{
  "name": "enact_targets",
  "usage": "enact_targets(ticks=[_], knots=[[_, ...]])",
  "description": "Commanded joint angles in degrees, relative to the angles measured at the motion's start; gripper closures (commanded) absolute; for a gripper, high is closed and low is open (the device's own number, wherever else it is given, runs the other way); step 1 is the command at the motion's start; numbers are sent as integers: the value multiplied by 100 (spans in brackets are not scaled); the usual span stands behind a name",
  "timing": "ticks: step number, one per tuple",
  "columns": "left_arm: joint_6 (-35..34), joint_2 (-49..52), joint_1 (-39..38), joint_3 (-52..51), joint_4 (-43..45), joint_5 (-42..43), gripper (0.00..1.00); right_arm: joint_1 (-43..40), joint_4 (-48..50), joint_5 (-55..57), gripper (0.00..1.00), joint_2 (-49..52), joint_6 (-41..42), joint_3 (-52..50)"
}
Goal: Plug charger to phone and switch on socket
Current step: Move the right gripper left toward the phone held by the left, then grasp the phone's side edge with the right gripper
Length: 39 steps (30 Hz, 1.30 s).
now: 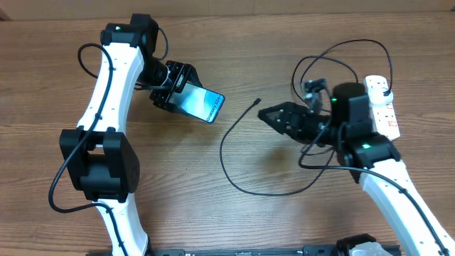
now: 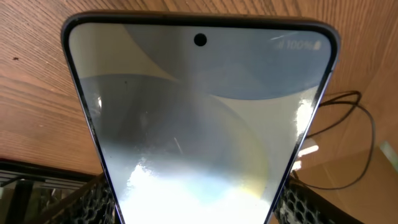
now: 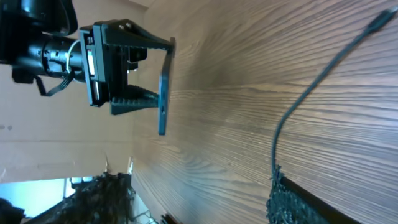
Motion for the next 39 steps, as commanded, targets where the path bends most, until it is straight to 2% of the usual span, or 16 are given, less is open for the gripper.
enact_targets(ticks=[1,8,17,25,39], knots=[[-219,-46,-160,160,-24,17,58,420,225,844,27,109,872,129],[-299,-46,-258,160,-42,424,59,1272,715,2035,31,260,1539,129],[-299,-46,-481,160,-44,588,60,1572,1187,2450,41,535,1967,129],[-299,-46,-529,160,-42,719,59,1703,1700,2479,49,977,2006,129],[-271,-46,-612,160,-66,719,58,1784,2256,2430,70,1399,2004,129]])
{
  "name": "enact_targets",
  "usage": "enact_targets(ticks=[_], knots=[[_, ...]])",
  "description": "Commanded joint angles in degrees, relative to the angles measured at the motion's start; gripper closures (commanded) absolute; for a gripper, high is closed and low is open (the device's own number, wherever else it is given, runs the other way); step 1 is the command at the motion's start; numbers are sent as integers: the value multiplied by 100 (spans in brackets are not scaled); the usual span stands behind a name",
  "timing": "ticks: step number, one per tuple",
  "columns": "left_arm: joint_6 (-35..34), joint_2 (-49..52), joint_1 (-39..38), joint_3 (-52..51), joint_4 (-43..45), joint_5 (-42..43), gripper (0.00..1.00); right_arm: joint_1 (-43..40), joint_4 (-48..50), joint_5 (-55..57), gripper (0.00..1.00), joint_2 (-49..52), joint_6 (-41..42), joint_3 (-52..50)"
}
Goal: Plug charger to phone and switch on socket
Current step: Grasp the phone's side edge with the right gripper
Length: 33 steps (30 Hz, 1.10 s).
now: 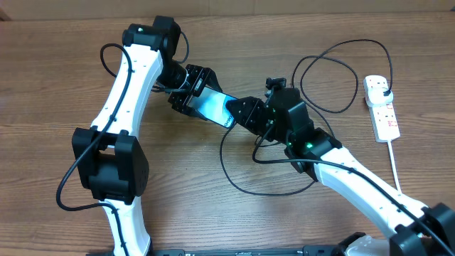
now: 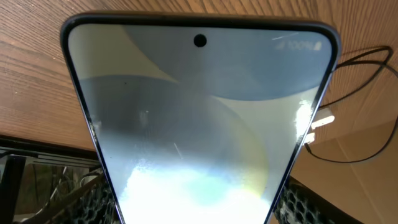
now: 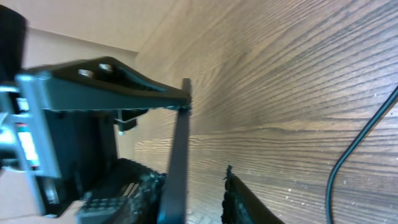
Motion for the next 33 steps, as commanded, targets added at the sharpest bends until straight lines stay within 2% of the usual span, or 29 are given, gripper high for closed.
enact_targets(ticks=[1,7,19,24,29,33], knots=[[-72,-46,-79,160,-22,223,58,125,85,17,71,142,4,129],[-74,-46,-90,160,-22,225,58,175,129,35,73,142,-15,129],[-72,-46,-90,160,-22,225,56,175,149,42,88,142,31,129],[-74,-46,-90,160,-20,225,43,175,146,42,94,140,28,129],[-74,-46,-90,160,-11,208,12,118,173,20,96,140,28,131],[-72,-46,-90,160,114,160,4,-26,234,-131,96,96,57,131]])
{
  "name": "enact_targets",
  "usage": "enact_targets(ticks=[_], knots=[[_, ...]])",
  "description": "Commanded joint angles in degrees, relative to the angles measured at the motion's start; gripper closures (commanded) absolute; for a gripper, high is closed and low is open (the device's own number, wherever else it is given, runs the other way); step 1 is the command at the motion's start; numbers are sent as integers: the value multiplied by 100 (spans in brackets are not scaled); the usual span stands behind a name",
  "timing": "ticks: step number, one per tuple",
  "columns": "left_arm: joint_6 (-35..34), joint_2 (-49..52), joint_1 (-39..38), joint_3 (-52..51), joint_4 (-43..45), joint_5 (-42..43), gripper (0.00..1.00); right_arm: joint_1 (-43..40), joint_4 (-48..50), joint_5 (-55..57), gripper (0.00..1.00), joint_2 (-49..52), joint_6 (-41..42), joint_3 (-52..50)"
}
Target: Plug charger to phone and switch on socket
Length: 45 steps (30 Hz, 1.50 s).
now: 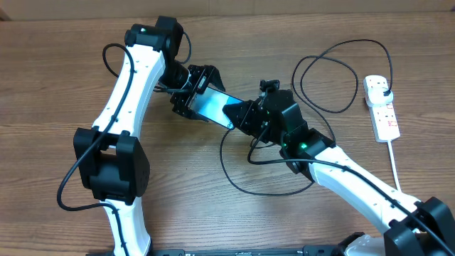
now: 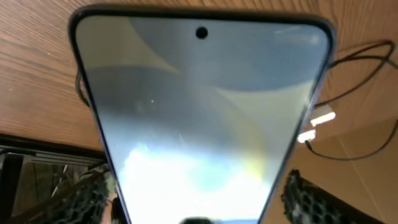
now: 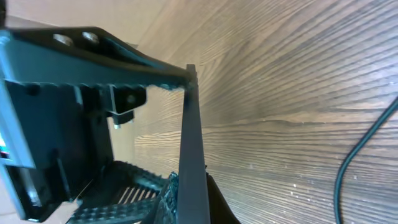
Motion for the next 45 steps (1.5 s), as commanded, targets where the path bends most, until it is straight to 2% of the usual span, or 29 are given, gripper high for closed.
enact_targets(ticks=[1,7,11,16,19,29,37,45], knots=[[-13,-46,-37,149,85,107,3,-168,90,-131,96,-81,42,122],[94,-46,-35,149,404,87,1,-463,-31,-195,96,-284,260,122],[793,-46,-35,149,1003,192,0,-903,-341,-153,96,-511,643,122],[1589,-46,-35,149,1954,986,0,-1305,-210,-149,96,-706,1121,160],[1810,-46,-37,149,2492,1456,0,-1469,-55,-151,96,-732,1436,308],[1746,-46,-37,149,3554,2516,0,-1440,9,422,96,-730,2015,1016],[1233,-46,-37,149,4433,3034,11,-1217,52,940,96,-708,2983,1049],[1086,-46,-37,149,4572,3029,24,-828,603,1246,96,-498,3628,1049]])
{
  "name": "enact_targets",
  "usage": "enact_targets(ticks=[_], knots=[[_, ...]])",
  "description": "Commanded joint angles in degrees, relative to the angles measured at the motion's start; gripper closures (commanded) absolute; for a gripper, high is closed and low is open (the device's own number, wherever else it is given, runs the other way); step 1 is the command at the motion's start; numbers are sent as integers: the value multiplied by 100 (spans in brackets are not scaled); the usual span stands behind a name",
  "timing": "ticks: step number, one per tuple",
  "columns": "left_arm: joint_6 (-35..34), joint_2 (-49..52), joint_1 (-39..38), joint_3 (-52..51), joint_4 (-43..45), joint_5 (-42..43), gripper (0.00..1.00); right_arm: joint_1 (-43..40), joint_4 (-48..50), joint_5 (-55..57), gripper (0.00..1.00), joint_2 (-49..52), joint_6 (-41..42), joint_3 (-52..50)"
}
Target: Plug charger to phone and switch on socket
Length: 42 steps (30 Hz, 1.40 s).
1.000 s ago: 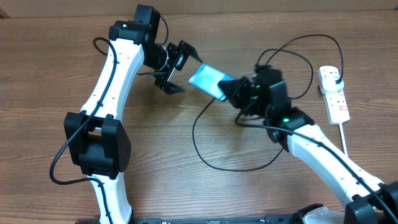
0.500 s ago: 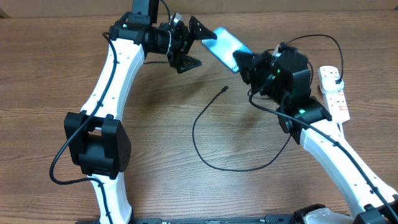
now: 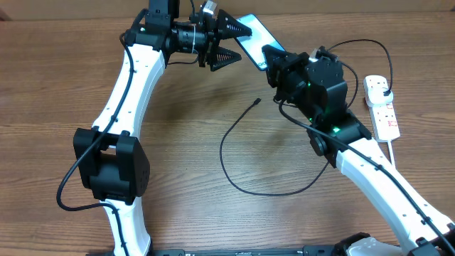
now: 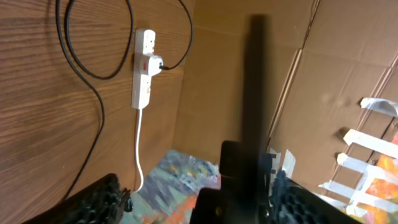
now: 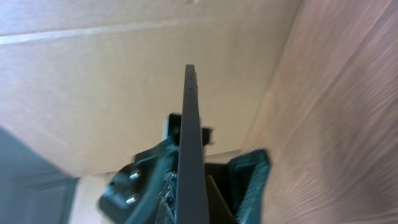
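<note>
The phone is up at the table's far edge, and my right gripper is shut on its lower end. In the right wrist view the phone stands edge-on between the jaws. My left gripper is just left of the phone, open and holding nothing. From the left wrist the phone is a dark blurred bar between the fingers. The black charger cable lies looped on the table, its free plug end below the phone. The white power strip lies at the right.
Cardboard walls rise behind the table's far edge. The cable's loops run between the right arm and the power strip. Bare wooden tabletop lies at the left and front.
The left gripper has let go of the phone and stands open. The right gripper alone holds it, and both have moved from the table's middle up to the far edge.
First the left gripper held the phone, with the right gripper open and apart near the cable. Then the right gripper's jaws were round the phone's free end, then tight on it. Now the phone has passed to the right gripper, held high at the back.
</note>
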Motion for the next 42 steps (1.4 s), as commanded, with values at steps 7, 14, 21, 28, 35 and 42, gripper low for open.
enact_targets(ticks=[7,14,21,28,35,42], knots=[[-385,-46,-37,114,319,177,34,254,166,179,96,310,608,210],[-417,-46,-37,114,321,173,48,345,170,179,96,361,605,210],[-632,-46,-37,114,323,140,60,382,170,197,96,361,680,210],[-675,-46,-37,114,323,105,68,382,179,111,96,361,1102,210],[-673,-46,-37,114,321,46,72,439,317,26,96,361,1244,210],[-673,-46,-37,114,321,46,78,490,409,22,96,361,1244,210]])
